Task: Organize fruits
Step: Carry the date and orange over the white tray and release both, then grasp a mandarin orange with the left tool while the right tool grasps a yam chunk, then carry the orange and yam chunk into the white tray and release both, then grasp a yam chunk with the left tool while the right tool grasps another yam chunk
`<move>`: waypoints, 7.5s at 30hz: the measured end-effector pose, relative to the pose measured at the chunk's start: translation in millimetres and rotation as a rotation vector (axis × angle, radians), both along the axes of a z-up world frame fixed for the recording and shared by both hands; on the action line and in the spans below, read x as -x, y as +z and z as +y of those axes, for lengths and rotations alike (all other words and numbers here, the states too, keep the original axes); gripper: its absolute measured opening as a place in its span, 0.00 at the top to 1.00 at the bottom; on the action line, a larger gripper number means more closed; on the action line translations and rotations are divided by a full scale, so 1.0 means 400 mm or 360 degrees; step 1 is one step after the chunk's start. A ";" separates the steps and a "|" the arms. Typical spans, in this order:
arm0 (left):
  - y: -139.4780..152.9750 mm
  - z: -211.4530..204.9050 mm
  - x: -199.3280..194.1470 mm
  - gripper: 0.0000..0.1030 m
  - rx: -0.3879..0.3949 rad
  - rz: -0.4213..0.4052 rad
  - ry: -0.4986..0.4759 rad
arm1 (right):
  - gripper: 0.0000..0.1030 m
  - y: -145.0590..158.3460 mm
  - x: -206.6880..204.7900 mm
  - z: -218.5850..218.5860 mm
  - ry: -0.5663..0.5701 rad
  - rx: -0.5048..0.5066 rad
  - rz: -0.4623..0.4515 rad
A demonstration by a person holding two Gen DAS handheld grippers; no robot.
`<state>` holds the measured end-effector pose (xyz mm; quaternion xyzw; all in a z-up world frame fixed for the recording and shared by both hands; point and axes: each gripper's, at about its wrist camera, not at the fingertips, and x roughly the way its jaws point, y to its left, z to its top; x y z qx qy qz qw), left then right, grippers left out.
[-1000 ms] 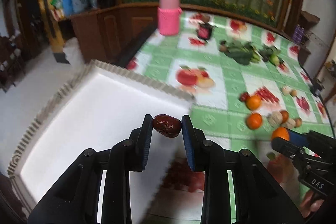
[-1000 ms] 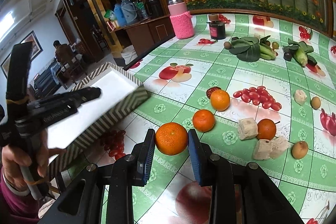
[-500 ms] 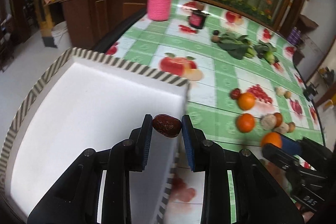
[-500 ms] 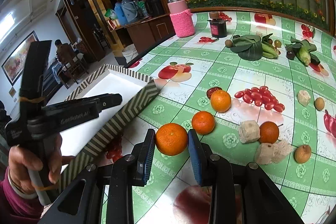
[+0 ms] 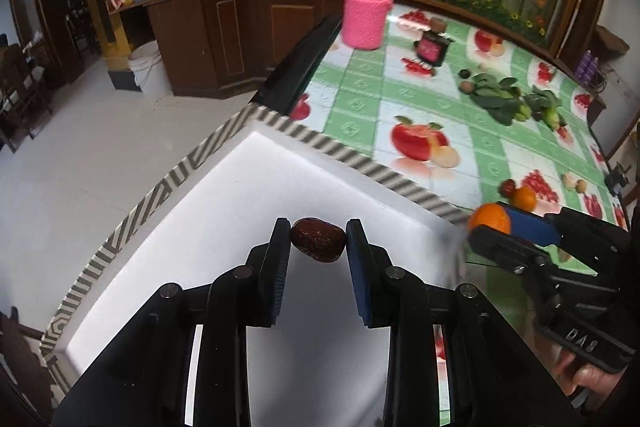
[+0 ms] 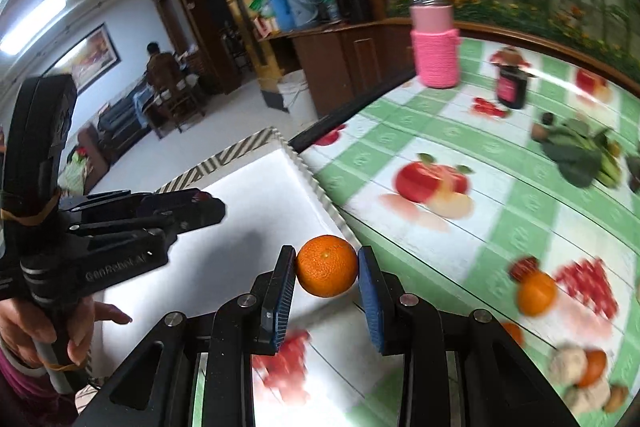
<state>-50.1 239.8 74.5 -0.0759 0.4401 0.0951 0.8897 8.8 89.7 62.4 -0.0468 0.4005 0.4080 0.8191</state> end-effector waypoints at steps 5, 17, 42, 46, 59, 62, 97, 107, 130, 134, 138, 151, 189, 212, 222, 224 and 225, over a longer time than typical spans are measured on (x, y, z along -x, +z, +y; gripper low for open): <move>-0.055 0.012 0.022 0.73 0.0159 0.0072 0.0015 | 0.70 -0.044 0.000 0.071 0.0122 0.0097 0.0041; -0.051 0.008 0.037 0.73 0.0212 0.0056 0.0122 | 0.71 -0.107 -0.120 0.075 0.0062 0.0282 0.0069; -0.063 -0.141 0.060 0.73 0.0151 -0.0049 0.0069 | 0.60 0.054 0.095 -0.355 -0.0390 -0.0022 -0.0203; -0.012 -0.184 0.093 0.73 -0.0015 -0.0162 0.0026 | 0.60 0.023 0.113 -0.453 -0.0501 -0.0043 -0.0122; -0.056 -0.405 0.067 0.73 0.0067 -0.0060 -0.0432 | 0.60 -0.046 0.134 -0.578 -0.0720 0.0083 -0.0041; -0.076 -0.426 0.051 0.73 0.0075 -0.0029 -0.0466 | 0.60 -0.056 0.128 -0.588 -0.0732 0.0096 -0.0024; -0.112 -0.463 -0.074 0.73 0.0156 0.0041 -0.0448 | 0.76 -0.119 0.007 -0.500 -0.0563 0.0139 0.0053; -0.124 -0.478 -0.116 0.73 0.0114 0.0066 -0.0436 | 0.77 -0.124 0.002 -0.511 -0.0558 0.0136 0.0054; -0.125 -0.509 -0.168 0.73 0.0069 -0.0021 -0.0541 | 0.78 -0.127 0.007 -0.514 -0.0520 0.0076 0.0088; -0.126 -0.501 -0.159 0.75 0.0086 -0.0027 -0.0548 | 0.78 -0.123 0.012 -0.517 -0.0516 0.0052 0.0084; -0.118 -0.493 -0.138 0.75 0.0103 -0.0036 -0.0552 | 0.78 -0.116 0.020 -0.515 -0.0506 0.0031 0.0076; -0.049 -0.428 -0.038 0.75 0.0204 -0.0128 -0.0525 | 0.78 -0.069 0.062 -0.478 -0.0453 -0.0060 0.0049; -0.066 -0.008 0.158 0.74 0.0141 -0.0011 0.0031 | 0.70 -0.082 0.084 0.070 0.0168 0.0209 -0.0005; -0.055 -0.184 0.145 0.65 0.0118 -0.0179 -0.0047 | 0.68 -0.002 0.113 -0.390 -0.0386 -0.0055 -0.0019; 0.016 -0.252 0.144 0.65 0.0082 -0.0315 -0.0174 | 0.67 -0.049 0.111 -0.516 -0.0535 -0.0030 0.0068; 0.019 -0.286 0.130 0.65 0.0090 -0.0306 -0.0239 | 0.67 -0.053 0.109 -0.531 -0.0563 -0.0007 0.0060; 0.019 -0.301 0.121 0.65 0.0099 -0.0295 -0.0270 | 0.67 -0.052 0.111 -0.538 -0.0582 0.0028 0.0040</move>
